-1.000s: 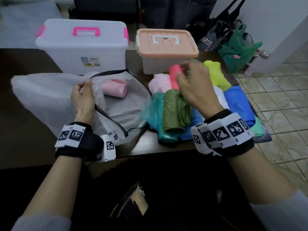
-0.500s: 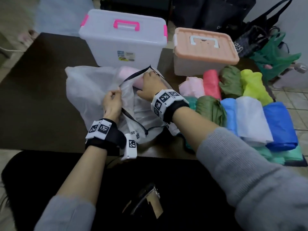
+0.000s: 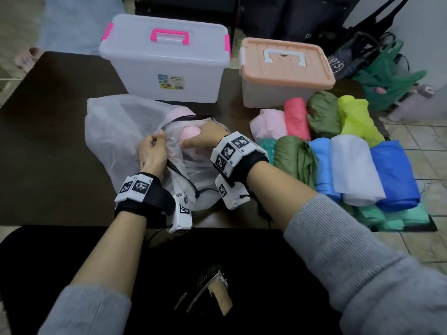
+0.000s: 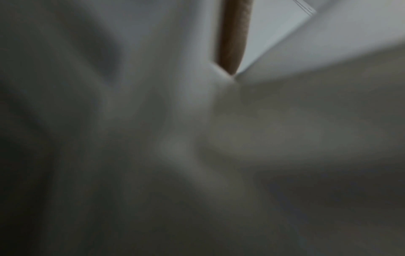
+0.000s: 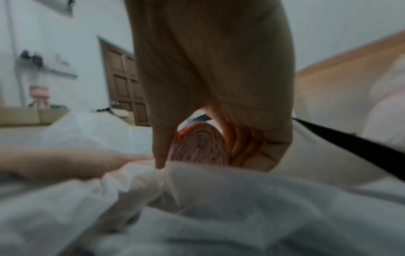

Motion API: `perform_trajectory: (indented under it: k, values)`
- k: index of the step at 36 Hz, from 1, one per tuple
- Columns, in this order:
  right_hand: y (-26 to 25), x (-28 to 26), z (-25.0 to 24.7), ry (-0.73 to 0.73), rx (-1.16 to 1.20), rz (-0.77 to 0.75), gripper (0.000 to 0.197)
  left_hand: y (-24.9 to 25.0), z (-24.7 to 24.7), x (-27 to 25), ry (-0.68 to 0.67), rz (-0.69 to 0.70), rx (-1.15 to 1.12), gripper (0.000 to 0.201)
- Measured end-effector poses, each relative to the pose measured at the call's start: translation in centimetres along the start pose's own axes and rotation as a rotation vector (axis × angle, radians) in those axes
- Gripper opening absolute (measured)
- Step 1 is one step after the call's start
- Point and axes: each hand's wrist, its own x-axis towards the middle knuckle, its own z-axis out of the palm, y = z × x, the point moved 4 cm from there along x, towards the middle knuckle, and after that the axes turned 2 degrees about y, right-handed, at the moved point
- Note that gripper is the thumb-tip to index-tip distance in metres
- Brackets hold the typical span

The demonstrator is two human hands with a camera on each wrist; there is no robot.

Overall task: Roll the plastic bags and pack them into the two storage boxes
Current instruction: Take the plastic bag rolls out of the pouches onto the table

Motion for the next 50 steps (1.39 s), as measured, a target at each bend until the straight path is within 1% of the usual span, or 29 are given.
perform_trajectory:
  k: [3,8,11,13,16,19,22,25,28,32,34,36,37,39,41,44,48,50]
  values:
    - [0.1,-1.0,-0.4,-0.118,0.142,0.057,0.027,-0.2,0.1,0.2,-0.005,0.005,0.043,0.034]
    - [-0.1,-3.5,-1.3,-0.174,0.495,0.135,0.026,-0.1,0.1,0.2,0.002,-0.015,0.075,0.036]
    - [-0.3,-4.6,-1.5,-0.25,0.676,0.194,0.026,-0.1,0.0,0.2,0.02,-0.013,0.089,0.034]
    - [0.1,-5.7,-2.0,-0.33,0.747,0.24,0.026,-0.1,0.0,0.3,0.022,0.017,0.092,0.03]
    - [1.3,-7.4,-3.4,-0.422,0.814,0.256,0.031,-0.1,-0.1,0.3,0.03,0.031,0.092,0.029]
    - [2.7,-9.1,-5.1,-0.437,0.902,0.232,0.027,-0.2,0.0,0.2,0.042,0.024,0.059,0.028]
    - [4.3,-10.6,-7.4,-0.383,1.023,0.194,0.019,-0.2,0.1,0.0,0.042,0.026,0.065,0.03]
    - [6.3,-12.2,-10.3,-0.287,1.113,0.141,0.02,-0.1,0.1,0.0,0.036,0.012,0.044,0.03]
    - [8.6,-13.6,-13.7,-0.102,1.125,0.087,0.02,-0.3,0.1,0.0,0.034,0.001,0.029,0.031]
    - [12.3,-14.9,-17.8,0.136,1.172,0.06,0.019,-0.6,0.4,0.3,0.036,0.007,0.036,0.032]
    - [13.8,-15.0,-19.2,0.276,1.117,0.091,0.018,-0.6,0.5,0.4,0.042,0.007,0.029,0.033]
    - [15.3,-14.8,-20.3,0.472,1.033,0.169,0.019,-0.7,0.5,0.5,0.036,0.008,0.015,0.034]
    - [16.0,-14.5,-20.8,0.569,0.962,0.21,0.022,-0.8,0.5,0.6,0.034,0.005,0.015,0.033]
    - [17.0,-13.8,-21.3,0.693,0.764,0.281,0.028,-0.9,0.5,0.7,0.036,-0.005,0.014,0.033]
    - [17.6,-12.9,-21.3,0.73,0.62,0.314,0.034,-0.8,0.4,0.5,0.027,-0.012,0.019,0.033]
    - [18.1,-11.7,-20.7,0.713,0.477,0.364,0.061,-1.0,0.4,0.8,0.037,-0.019,0.008,0.036]
    - [18.3,-10.3,-19.2,0.643,0.302,0.409,0.066,-2.4,0.5,2.6,0.049,-0.016,0.031,0.049]
    - [18.4,-9.8,-18.5,0.579,0.194,0.428,0.068,-2.5,0.5,2.8,0.051,-0.027,0.038,0.045]
